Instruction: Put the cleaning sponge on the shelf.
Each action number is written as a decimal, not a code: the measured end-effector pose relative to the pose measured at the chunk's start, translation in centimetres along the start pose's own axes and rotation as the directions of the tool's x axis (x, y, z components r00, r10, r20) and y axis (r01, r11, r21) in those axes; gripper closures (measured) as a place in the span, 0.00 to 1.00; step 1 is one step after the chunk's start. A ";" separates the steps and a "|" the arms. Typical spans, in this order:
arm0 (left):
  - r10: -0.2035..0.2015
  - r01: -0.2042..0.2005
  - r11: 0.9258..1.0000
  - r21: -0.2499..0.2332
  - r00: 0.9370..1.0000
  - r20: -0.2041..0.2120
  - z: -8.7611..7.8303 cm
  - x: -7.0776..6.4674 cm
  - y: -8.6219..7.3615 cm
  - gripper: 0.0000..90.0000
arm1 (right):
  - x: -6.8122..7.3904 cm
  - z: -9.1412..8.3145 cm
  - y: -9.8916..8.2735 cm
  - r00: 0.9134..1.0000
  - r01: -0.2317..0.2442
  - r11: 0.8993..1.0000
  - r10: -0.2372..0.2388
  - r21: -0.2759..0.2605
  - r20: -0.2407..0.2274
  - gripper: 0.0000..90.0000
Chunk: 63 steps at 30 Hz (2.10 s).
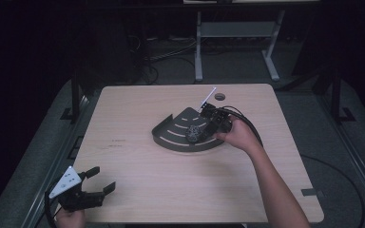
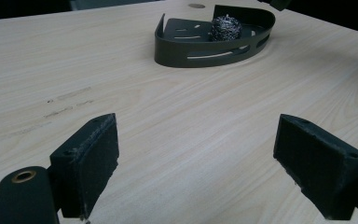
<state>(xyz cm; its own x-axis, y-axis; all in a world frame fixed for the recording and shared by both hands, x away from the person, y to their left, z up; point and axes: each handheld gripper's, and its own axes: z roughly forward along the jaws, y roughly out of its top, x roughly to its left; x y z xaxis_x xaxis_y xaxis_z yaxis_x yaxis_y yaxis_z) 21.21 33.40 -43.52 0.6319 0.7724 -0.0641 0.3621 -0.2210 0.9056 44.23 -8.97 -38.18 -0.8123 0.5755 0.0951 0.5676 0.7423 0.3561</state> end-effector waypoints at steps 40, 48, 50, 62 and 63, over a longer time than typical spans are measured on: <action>0.006 -0.006 1.000 0.013 1.000 0.002 0.2 -0.1 0.0 0.15 | 1.8 -0.5 -6.3 1.000 0.013 1.000 -0.013 -0.025 0.001 0.19; 0.005 -0.005 1.000 0.015 1.000 0.002 0.2 -0.1 -0.1 0.15 | 2.1 0.0 -7.8 1.000 0.012 1.000 -0.012 -0.027 0.001 0.19; 0.005 -0.005 1.000 0.014 1.000 0.001 0.2 -0.1 -0.1 0.15 | 2.3 0.1 -8.2 1.000 0.012 0.999 -0.012 -0.033 0.003 0.19; 0.006 -0.006 1.000 0.015 1.000 0.002 0.2 -0.1 -0.1 0.15 | 2.9 0.4 -9.9 1.000 0.011 1.000 -0.011 -0.025 -0.002 0.19; 0.006 -0.006 1.000 0.015 1.000 0.003 0.2 -0.1 -0.1 0.15 | 2.9 0.4 -10.0 1.000 0.011 1.000 -0.011 -0.022 -0.005 0.19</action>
<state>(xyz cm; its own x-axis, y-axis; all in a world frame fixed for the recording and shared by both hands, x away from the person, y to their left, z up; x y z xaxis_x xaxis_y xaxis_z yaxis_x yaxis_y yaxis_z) 21.26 33.23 -43.64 0.6358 0.7695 -0.0601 0.3689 -0.2345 0.8994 36.24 -14.52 -41.84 -0.8190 0.5658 0.0955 0.5558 0.7409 0.3770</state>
